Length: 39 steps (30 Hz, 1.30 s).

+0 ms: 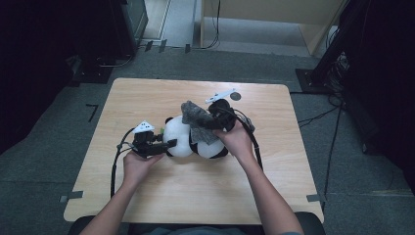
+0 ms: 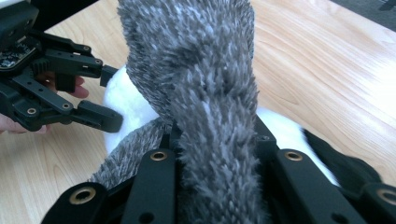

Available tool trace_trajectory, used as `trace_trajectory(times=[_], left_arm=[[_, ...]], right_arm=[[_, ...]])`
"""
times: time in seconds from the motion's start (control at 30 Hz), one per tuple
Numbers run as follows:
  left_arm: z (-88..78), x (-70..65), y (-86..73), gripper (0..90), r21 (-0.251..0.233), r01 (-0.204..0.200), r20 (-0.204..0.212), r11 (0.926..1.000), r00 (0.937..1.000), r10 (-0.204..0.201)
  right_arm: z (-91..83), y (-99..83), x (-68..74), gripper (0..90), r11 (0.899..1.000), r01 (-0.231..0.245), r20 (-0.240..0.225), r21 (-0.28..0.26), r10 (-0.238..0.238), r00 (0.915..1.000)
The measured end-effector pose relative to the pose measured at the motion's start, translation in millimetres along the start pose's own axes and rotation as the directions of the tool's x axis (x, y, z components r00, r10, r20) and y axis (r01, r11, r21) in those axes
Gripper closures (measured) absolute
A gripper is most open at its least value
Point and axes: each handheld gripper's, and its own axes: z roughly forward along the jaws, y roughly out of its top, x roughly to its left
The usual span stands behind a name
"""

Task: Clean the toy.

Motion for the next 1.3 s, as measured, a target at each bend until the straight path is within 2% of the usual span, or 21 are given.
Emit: trace_trajectory(times=[0.27,0.43,0.57,0.8,0.93,1.07,1.2,1.3], left_arm=[[-0.1,0.2,0.0,44.2,0.000,-0.002,0.001,1.0000,1.0000,0.002],[0.1,0.3,0.0,44.2,-0.002,0.000,0.001,1.0000,1.0000,0.000],[-0.3,1.2,-0.1,44.1,0.001,0.007,0.006,1.0000,1.0000,-0.007],[-0.3,1.7,-1.3,44.2,-0.008,0.009,0.013,0.9999,0.9999,-0.009],[-0.3,1.1,-1.5,44.1,-0.011,0.008,0.010,0.9999,0.9999,-0.008],[-0.4,1.1,-1.8,44.0,-0.013,0.006,0.009,0.9999,0.9999,-0.006],[-0.3,1.2,-2.0,43.9,-0.015,0.009,0.011,0.9999,0.9999,-0.009],[-0.3,1.7,-2.2,43.9,-0.015,0.009,0.014,0.9998,0.9999,-0.008]], right_arm=[[-24.1,-14.4,-19.6,71.9,0.998,-0.052,0.013,-0.043,0.053,0.9985],[-36.6,-24.0,-31.3,72.0,0.995,-0.084,0.038,-0.061,0.087,0.9955],[-45.3,-30.9,-40.3,73.8,0.992,-0.108,0.073,-0.061,0.112,0.9910],[-48.7,-41.1,-52.1,74.0,0.988,-0.147,0.103,-0.040,0.150,0.9832],[-59.9,-36.6,-48.1,74.3,0.983,-0.162,0.062,-0.086,0.168,0.9839],[-65.2,-23.4,-36.7,74.2,0.983,-0.140,0.036,-0.116,0.145,0.9888],[-56.8,-6.0,-21.3,74.2,0.989,-0.095,0.004,-0.116,0.096,0.9954],[-45.4,7.0,-10.5,74.1,0.991,-0.076,-0.023,-0.108,0.074,0.9970]])
